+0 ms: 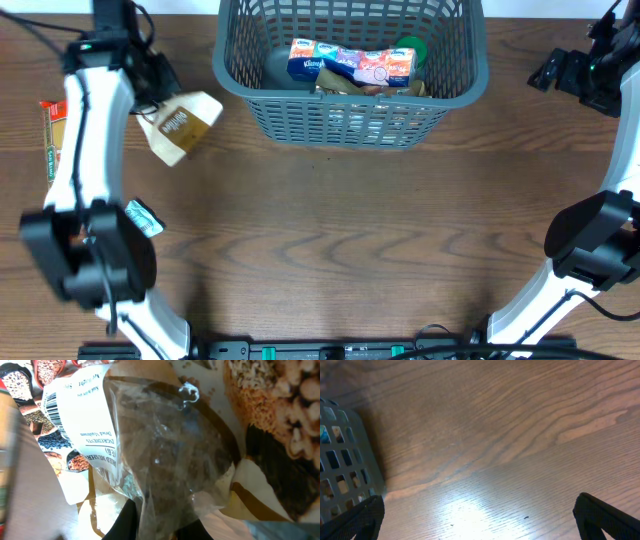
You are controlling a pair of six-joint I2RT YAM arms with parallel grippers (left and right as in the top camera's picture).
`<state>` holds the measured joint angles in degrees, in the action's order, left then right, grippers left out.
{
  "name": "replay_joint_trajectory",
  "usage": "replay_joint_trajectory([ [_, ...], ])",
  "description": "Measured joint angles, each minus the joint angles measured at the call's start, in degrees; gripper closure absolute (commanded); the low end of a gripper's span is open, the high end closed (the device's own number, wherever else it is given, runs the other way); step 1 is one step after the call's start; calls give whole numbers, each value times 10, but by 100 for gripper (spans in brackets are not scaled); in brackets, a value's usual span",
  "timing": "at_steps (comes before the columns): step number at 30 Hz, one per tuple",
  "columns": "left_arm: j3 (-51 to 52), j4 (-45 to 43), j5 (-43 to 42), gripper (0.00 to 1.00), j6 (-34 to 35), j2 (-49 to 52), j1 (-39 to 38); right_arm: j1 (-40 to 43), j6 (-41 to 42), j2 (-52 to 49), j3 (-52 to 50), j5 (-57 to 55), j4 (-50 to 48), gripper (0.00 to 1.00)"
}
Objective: Pack container
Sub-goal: 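Lift the snack pouch with the left gripper toward the basket, then lower the snack pouch into the basket and open the left gripper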
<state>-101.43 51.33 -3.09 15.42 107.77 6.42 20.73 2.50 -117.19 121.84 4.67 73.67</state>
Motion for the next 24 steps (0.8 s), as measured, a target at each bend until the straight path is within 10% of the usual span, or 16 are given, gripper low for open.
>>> replay_joint_trajectory([
  [9, 0, -25, 19, 94, -55, -148, -26, -4, -9, 0, 0, 0, 2, 1],
  [24, -7, -332, 93, 94, -446, -219, -293, -4, -16, 0, 0, 0, 16, 1],
])
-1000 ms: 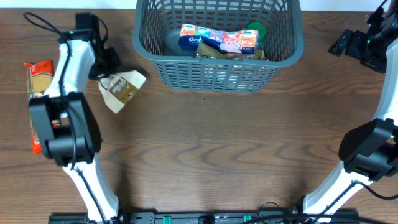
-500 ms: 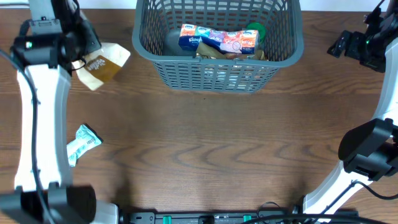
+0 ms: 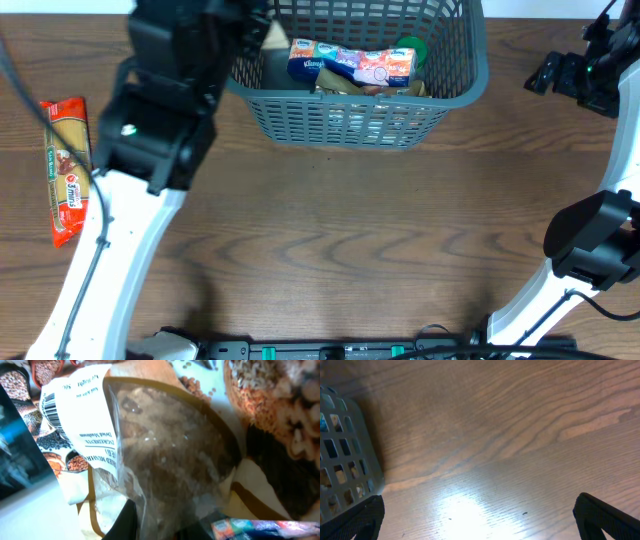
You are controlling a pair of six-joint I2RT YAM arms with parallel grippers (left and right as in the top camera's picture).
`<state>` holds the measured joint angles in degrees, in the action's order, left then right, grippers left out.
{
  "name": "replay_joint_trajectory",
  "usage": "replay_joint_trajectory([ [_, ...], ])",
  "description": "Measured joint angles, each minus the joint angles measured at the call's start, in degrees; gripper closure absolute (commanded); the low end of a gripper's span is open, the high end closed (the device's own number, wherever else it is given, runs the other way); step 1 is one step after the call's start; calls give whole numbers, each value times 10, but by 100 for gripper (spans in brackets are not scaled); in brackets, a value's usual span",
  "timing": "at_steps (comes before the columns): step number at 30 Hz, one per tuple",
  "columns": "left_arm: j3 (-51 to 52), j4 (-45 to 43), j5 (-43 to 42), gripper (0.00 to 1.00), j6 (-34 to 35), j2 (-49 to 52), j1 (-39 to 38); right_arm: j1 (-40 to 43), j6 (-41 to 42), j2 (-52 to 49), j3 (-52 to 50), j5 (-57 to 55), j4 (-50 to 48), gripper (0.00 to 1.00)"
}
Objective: Pack container
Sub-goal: 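Lower the snack pouch into the basket and open the left gripper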
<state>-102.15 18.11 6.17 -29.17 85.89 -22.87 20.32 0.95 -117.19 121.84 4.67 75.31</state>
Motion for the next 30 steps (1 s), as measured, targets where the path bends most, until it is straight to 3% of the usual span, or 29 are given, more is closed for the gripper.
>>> replay_joint_trajectory([
  [5, -2, -54, 1, 94, -74, 83, -8, 0, 0, 0, 0, 0, 3, 1],
  [14, -1, -15, -6, 94, -110, 257, -8, 0, 0, 0, 0, 0, 13, 1],
  [24, -1, 78, -33, 94, -114, 288, -8, 0, -1, 0, 0, 0, 16, 1],
  [25, -1, 90, -38, 92, -114, 288, -8, 0, -1, 0, 0, 0, 16, 1],
  [27, -1, 110, -46, 64, -114, 288, -8, 0, -1, 0, 0, 0, 16, 1],
  [30, -1, 126, -50, 45, -113, 288, -8, 0, -1, 0, 0, 0, 16, 1],
])
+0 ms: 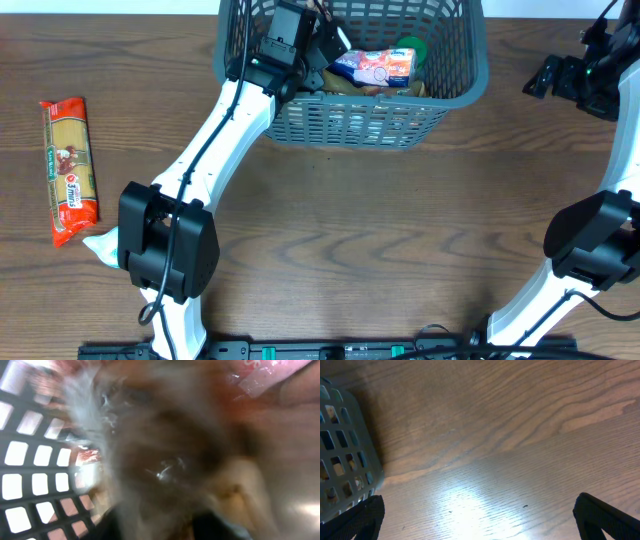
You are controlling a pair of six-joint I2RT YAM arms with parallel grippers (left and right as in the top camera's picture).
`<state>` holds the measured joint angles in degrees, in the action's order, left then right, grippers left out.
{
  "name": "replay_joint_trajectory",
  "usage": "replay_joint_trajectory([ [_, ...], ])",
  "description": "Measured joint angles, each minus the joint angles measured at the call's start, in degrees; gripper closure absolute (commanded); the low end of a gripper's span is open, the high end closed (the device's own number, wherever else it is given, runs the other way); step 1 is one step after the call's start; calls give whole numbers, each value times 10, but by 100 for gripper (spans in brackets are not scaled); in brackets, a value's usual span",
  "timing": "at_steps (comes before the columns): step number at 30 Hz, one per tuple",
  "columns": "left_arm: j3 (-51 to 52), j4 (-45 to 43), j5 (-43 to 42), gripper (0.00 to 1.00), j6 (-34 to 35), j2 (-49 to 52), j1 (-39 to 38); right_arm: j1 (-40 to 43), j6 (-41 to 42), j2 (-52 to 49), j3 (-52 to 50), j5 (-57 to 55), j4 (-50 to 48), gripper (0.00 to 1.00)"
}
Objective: Pack container
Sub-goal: 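Lower the snack pouch into the basket and open the left gripper, then move the left gripper to the mint-green pouch and grasp it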
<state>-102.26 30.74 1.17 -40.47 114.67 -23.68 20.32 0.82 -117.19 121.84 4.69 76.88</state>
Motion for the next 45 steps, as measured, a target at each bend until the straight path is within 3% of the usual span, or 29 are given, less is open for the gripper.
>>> replay_joint_trajectory([
  [2, 0, 8, -2, 20, 1, 0, 0, 0, 0, 0, 0, 0, 0, 1],
  [3, 0, 11, -2, 18, 0, 0, 0, 0, 0, 0, 0, 0, 0, 1],
  [8, 0, 17, -1, 16, 2, -1, 2, 0, 0, 0, 0, 0, 5, 1],
  [13, -8, 8, 14, 4, 0, -3, 3, 0, 0, 0, 0, 0, 9, 1],
  [21, -148, 2, 36, 2, 17, -11, 32, 0, 0, 0, 0, 0, 11, 1],
  [26, -247, 115, 46, 2, 58, -30, 81, 0, 0, 0, 0, 0, 11, 1],
  [30, -294, 269, 71, 2, 130, -68, 113, 0, 0, 0, 0, 0, 10, 1],
  [38, -312, 601, 98, 1, 438, -199, 246, 0, 0, 0, 0, 0, 10, 1],
  [45, -250, 616, 117, 2, 703, -259, 336, 0, -1, 0, 0, 0, 3, 1],
])
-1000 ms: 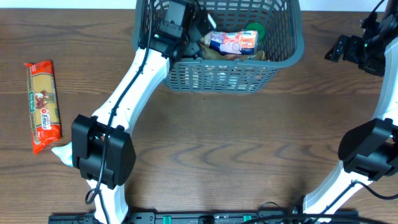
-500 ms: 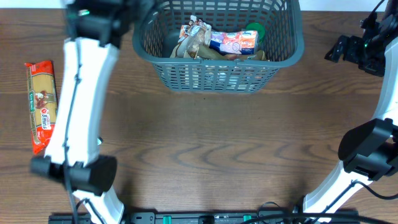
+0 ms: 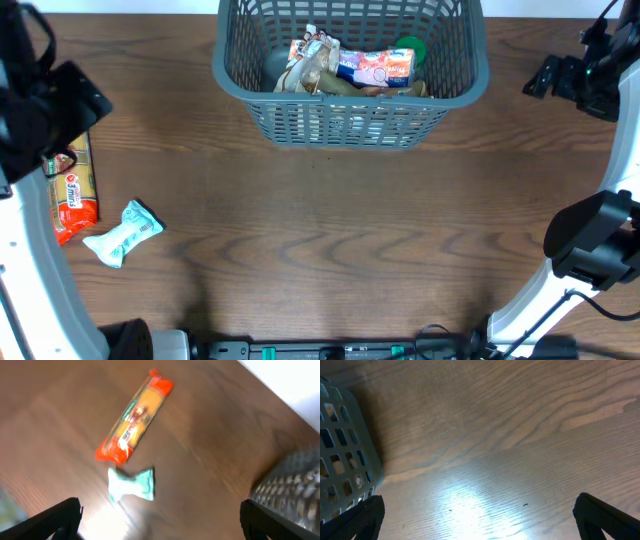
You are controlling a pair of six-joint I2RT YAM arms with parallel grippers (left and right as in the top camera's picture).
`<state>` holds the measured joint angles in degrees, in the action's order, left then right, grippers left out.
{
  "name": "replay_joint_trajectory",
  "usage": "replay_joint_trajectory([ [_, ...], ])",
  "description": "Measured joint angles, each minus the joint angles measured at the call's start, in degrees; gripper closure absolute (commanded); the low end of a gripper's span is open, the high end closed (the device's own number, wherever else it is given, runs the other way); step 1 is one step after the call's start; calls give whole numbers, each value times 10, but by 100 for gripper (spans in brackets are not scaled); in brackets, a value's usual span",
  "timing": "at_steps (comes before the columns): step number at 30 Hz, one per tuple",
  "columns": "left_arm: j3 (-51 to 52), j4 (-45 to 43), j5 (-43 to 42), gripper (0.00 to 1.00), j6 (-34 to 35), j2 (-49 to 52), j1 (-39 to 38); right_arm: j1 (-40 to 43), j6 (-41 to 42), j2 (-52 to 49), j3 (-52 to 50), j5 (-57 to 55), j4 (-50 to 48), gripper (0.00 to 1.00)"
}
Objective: Pack container
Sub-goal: 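Move the left gripper to the mint-green pouch and grasp it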
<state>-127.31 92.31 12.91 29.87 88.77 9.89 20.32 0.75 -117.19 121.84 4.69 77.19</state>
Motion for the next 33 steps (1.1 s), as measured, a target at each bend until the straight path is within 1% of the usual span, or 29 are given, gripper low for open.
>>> replay_joint_trajectory([
  [4, 80, 0, 8, 2, 179, -26, 13, 0, 0, 0, 0, 0, 0, 1],
  [8, 158, 0, 11, 2, 380, -36, 16, 0, 0, 0, 0, 0, -1, 1],
  [9, 185, 0, 12, 2, 442, -37, 17, 0, 0, 0, 0, 0, 0, 1],
  [11, 234, 0, 12, 2, 544, -37, 17, 0, 0, 0, 0, 0, 2, 1],
  [14, 300, -3, 12, 2, 661, -36, 17, 0, 0, 0, 0, 0, 6, 1],
  [15, 324, -11, 13, 2, 691, -36, 17, 0, 0, 0, 0, 0, 8, 1],
  [18, 387, -59, 13, 2, 749, -37, 22, 0, 0, 0, 0, 0, 13, 1],
  [22, 455, -113, 12, 2, 784, -37, 34, 0, 0, 0, 0, 0, 16, 1],
  [33, 604, -232, 8, 1, 810, -37, 86, 0, 0, 0, 0, 0, 22, 1],
])
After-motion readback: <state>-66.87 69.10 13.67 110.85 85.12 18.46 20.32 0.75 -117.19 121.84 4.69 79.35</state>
